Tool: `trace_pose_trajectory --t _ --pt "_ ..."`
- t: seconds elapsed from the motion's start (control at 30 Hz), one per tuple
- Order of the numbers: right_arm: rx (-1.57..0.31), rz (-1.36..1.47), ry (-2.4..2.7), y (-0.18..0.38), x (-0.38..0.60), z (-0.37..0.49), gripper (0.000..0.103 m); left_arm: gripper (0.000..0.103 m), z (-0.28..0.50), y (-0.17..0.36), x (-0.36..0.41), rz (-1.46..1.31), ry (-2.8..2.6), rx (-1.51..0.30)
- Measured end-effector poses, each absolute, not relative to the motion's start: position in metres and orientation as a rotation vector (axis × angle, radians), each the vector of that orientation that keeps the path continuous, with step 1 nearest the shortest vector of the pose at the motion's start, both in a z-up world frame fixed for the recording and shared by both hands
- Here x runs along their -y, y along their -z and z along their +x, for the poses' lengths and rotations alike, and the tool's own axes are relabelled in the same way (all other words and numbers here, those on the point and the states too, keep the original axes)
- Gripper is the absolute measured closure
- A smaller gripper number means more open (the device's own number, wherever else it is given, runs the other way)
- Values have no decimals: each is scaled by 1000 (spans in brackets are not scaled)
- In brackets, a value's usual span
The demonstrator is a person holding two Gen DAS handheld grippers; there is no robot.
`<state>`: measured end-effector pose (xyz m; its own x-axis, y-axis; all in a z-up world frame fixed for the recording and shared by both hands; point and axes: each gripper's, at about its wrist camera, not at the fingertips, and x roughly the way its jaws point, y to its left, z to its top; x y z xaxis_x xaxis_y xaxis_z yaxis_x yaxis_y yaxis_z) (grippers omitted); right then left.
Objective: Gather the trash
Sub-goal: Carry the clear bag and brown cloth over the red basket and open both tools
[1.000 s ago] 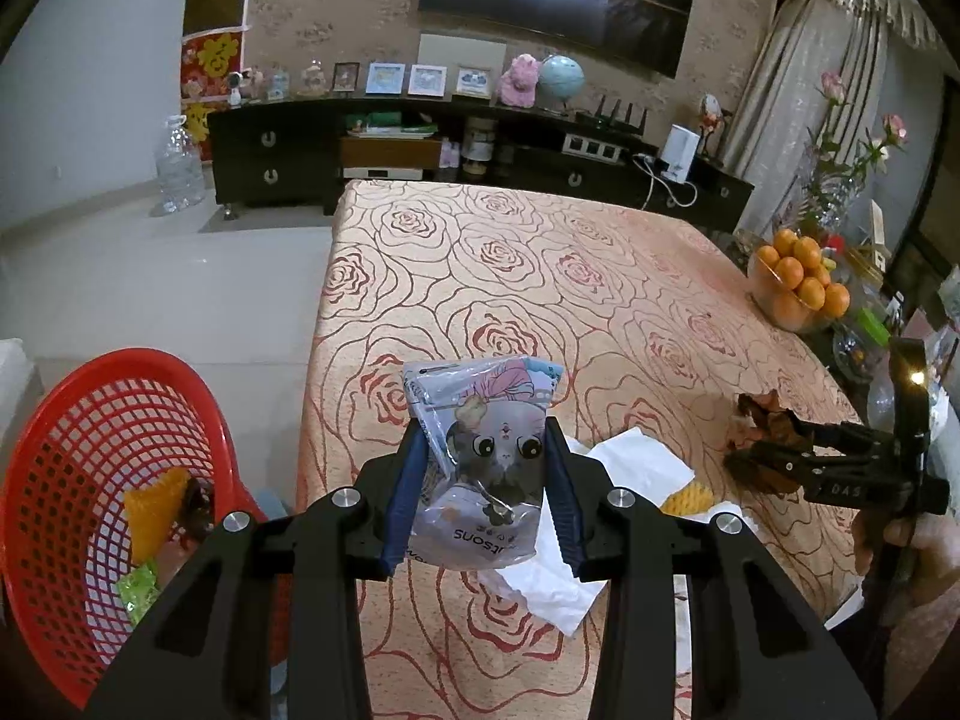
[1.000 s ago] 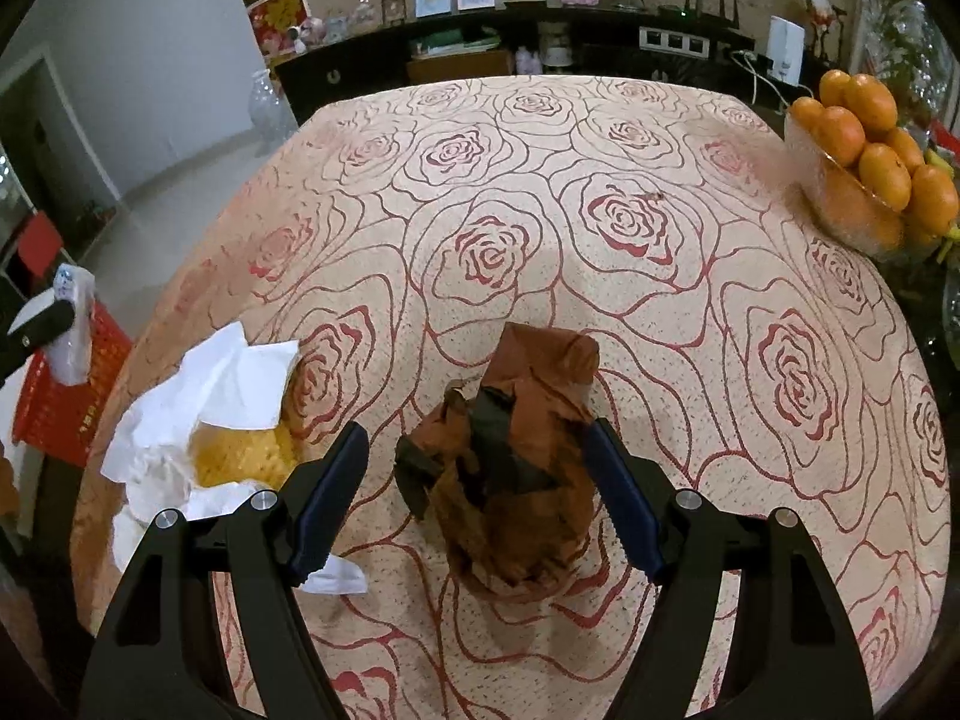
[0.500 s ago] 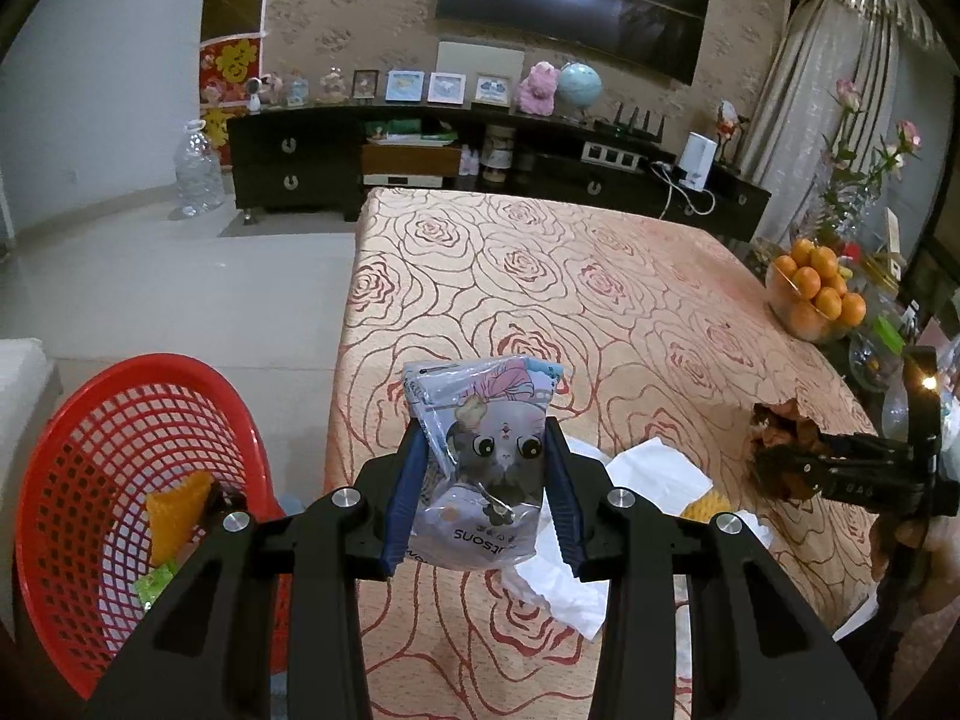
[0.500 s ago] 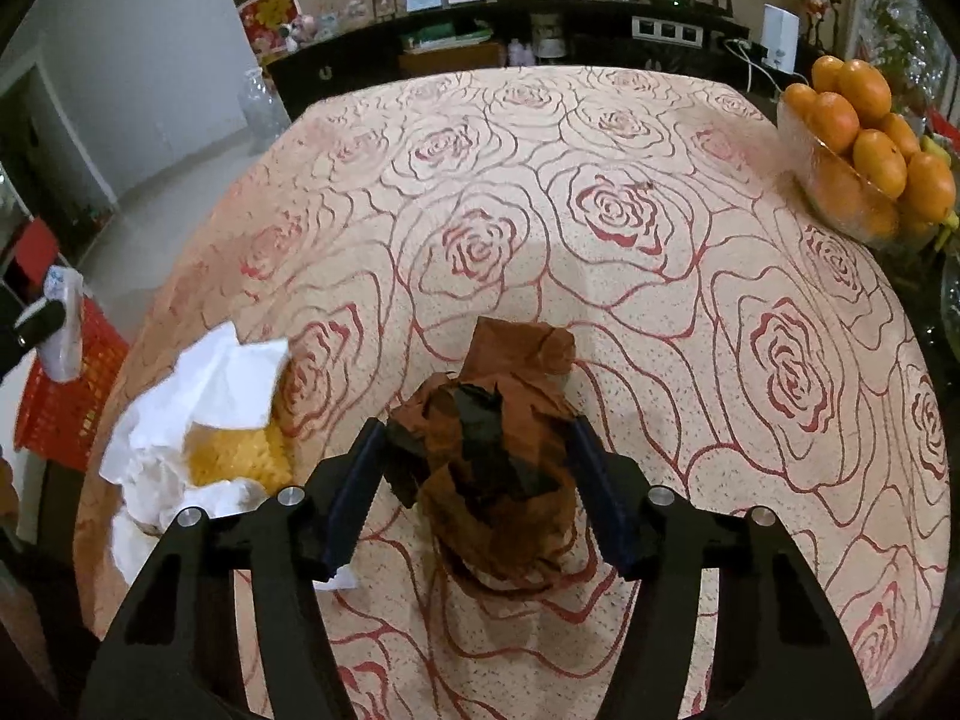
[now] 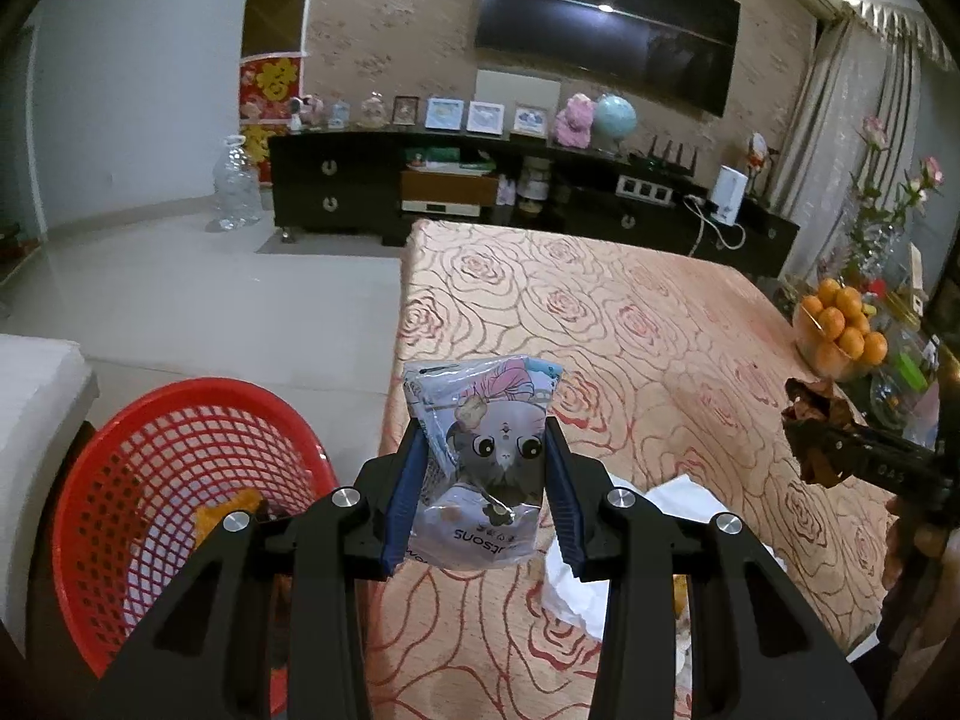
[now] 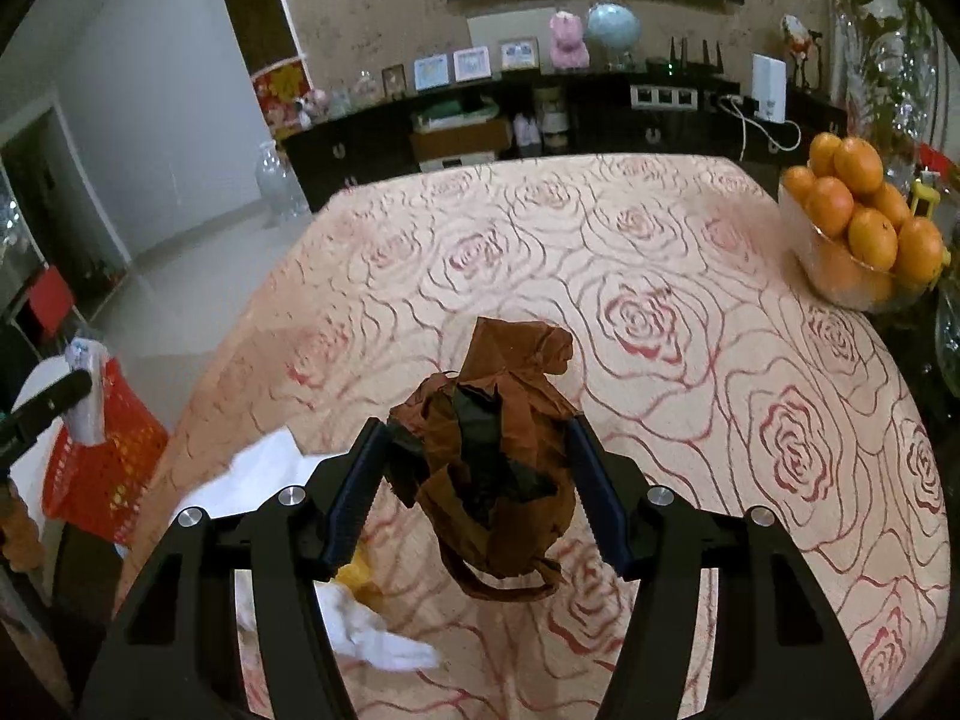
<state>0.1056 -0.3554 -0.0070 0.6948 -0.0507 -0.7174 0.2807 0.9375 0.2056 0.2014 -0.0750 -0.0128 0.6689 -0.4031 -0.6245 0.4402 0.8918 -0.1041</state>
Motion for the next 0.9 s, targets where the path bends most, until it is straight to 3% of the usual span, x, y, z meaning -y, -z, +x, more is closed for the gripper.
trace_pose_trajectory --t 0.9 --pt "-696 173 -85 -45 224 193 44 66 218 -19 13 0 254 -597"
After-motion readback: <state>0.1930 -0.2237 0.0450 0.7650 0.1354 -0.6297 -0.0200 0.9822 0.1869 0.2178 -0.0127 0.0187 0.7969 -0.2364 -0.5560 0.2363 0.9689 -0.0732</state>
